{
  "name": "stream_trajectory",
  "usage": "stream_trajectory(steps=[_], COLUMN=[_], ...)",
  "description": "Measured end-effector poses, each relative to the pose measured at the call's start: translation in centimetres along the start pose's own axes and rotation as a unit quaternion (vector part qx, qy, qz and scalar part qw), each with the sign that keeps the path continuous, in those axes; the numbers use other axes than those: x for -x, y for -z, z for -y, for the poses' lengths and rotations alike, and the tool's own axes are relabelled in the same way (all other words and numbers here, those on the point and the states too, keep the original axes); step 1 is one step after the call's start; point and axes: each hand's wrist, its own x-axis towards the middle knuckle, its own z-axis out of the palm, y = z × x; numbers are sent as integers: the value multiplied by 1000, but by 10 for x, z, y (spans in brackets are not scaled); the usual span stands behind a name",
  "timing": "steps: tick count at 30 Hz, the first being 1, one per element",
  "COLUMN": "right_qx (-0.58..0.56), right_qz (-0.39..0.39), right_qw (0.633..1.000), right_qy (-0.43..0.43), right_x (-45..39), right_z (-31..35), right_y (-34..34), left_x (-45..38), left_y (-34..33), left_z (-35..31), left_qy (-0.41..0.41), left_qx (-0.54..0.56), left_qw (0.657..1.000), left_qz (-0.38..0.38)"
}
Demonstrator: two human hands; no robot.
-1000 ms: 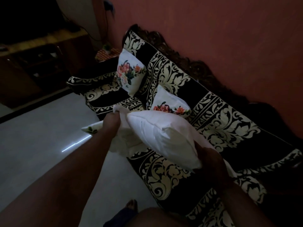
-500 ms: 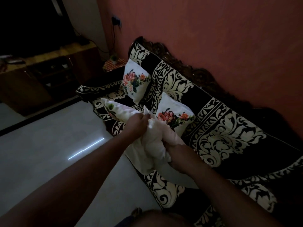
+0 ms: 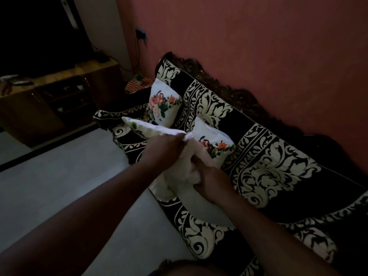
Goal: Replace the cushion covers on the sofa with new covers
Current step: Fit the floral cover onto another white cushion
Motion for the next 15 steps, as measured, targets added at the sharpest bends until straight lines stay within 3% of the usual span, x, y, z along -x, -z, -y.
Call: stream_trajectory(steps=[3, 7, 9, 11, 13, 14, 15], right_qx=[60, 27, 66, 114, 105, 27, -109], right_qz=[0, 43, 118, 249, 186, 179, 77], right_qw=[998, 999, 991, 962, 975, 975, 976], right_qy=[-9, -10, -10, -7, -66, -129, -174], right_x=[12, 1, -5, -10, -29, -22, -25], right_z=[1, -1, 0, 6, 15, 16, 10], right_y=[-12, -21, -16, -2, -33, -33, -40], left_x=[-3, 1, -2, -3, -1, 1, 3], left_y=[-3, -15, -16, -15, -12, -13, -15], left_z=[4, -14, -24, -42, -64, -73, -81], left_qy=[41, -14, -76, -112, -130, -147, -169], left_qx=[-15, -13, -12, -4, 24, 24, 11], left_qw=[999, 998, 990, 981, 975, 972, 969], left_qz=[22, 63, 115, 158, 180, 183, 179])
